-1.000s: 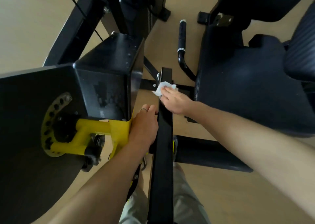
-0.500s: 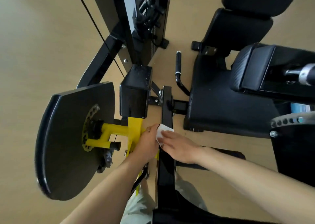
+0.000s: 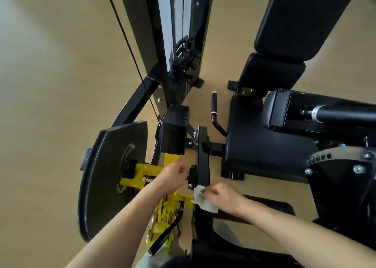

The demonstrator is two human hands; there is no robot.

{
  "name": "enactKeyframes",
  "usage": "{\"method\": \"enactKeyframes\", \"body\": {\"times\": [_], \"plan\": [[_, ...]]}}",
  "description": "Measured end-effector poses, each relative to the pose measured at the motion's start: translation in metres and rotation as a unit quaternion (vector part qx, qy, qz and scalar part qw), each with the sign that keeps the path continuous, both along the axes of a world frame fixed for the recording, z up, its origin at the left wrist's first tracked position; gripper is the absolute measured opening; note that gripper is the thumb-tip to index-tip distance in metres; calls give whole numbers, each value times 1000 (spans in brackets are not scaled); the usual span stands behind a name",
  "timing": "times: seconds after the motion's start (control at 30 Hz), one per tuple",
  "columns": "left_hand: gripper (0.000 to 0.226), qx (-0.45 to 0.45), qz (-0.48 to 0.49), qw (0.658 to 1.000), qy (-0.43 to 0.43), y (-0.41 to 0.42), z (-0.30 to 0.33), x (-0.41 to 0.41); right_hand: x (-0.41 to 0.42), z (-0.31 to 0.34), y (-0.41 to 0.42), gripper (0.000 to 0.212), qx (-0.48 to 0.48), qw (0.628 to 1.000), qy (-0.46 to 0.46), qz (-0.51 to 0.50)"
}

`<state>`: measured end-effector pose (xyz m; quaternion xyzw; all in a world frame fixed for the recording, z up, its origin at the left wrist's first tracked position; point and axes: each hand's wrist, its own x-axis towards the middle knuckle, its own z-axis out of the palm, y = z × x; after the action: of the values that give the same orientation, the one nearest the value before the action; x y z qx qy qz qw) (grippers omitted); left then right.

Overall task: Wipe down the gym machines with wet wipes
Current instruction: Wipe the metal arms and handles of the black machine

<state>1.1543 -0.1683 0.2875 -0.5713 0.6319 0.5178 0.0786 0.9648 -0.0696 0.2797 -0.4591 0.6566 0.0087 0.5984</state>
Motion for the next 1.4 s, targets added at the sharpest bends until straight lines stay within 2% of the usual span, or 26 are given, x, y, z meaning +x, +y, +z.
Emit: {"method": "enactKeyframes", "body": {"times": [0.07, 0.1, 0.13, 0.17, 0.23, 0.27, 0.3, 0.37, 0.4, 0.47, 0.53, 0.57, 0.6, 0.63, 0.67, 0.73, 0.8, 0.93, 1.1, 1.17, 1.3, 1.4], "plan": [[23, 1, 18, 1000, 21, -5, 12, 6, 5, 5, -4, 42, 49, 986, -42, -154], [21, -1, 25, 999, 29, -7, 17, 9, 7, 8, -7, 41, 72, 960, -83, -258], [18, -5, 34, 999, 34, -10, 21, 13, 10, 13, -14, 39, 88, 912, -137, -377], [17, -7, 49, 998, 36, -13, 25, 17, 11, 20, -23, 35, 101, 843, -193, -492], [16, -4, 109, 993, 39, -19, 30, 25, 12, 44, -44, 25, 98, 705, -294, -638], [18, -4, 150, 988, 44, -22, 32, 28, 14, 58, -55, 23, 86, 669, -330, -660], [19, -12, 191, 980, 49, -25, 36, 30, 16, 71, -65, 25, 69, 656, -358, -661], [21, -41, 277, 958, 62, -31, 44, 32, 23, 90, -86, 30, 7, 668, -389, -635], [20, -53, 315, 945, 74, -34, 47, 32, 29, 97, -96, 31, -32, 694, -381, -610], [18, -81, 343, 931, 89, -39, 52, 29, 41, 106, -112, 33, -133, 795, -309, -504], [23, -127, 312, 938, 80, -46, 53, 25, 55, 106, -122, 33, -264, 898, -171, -307], [23, -144, 296, 941, 81, -50, 50, 23, 62, 99, -127, 38, -322, 924, -90, -185], [20, -150, 290, 941, 90, -54, 49, 20, 69, 90, -130, 49, -368, 928, -2, -57], [20, -146, 295, 938, 104, -57, 47, 17, 74, 82, -132, 62, -391, 916, 79, 49], [21, -137, 306, 935, 117, -60, 45, 15, 78, 78, -134, 72, -397, 900, 143, 110], [25, -121, 339, 923, 135, -66, 43, 12, 79, 74, -140, 78, -389, 891, 194, 129], [28, -105, 364, 912, 160, -70, 41, 9, 77, 77, -148, 77, -371, 900, 191, 129], [37, -53, 390, 904, 168, -79, 39, -1, 63, 79, -182, 54, -269, 941, 156, 130], [58, -31, 448, 881, 150, -93, 37, -20, 47, 67, -228, 56, -108, 990, 80, 52], [57, -30, 484, 865, 130, -97, 34, -27, 45, 71, -224, 53, -114, 991, 44, 48], [38, -20, 544, 835, 87, -100, 31, -30, 36, 85, -179, 52, -184, 978, 12, 98], [37, -32, 542, 839, 32, -101, 31, -36, 31, 82, -170, 51, -198, 972, 11, 128]]}}
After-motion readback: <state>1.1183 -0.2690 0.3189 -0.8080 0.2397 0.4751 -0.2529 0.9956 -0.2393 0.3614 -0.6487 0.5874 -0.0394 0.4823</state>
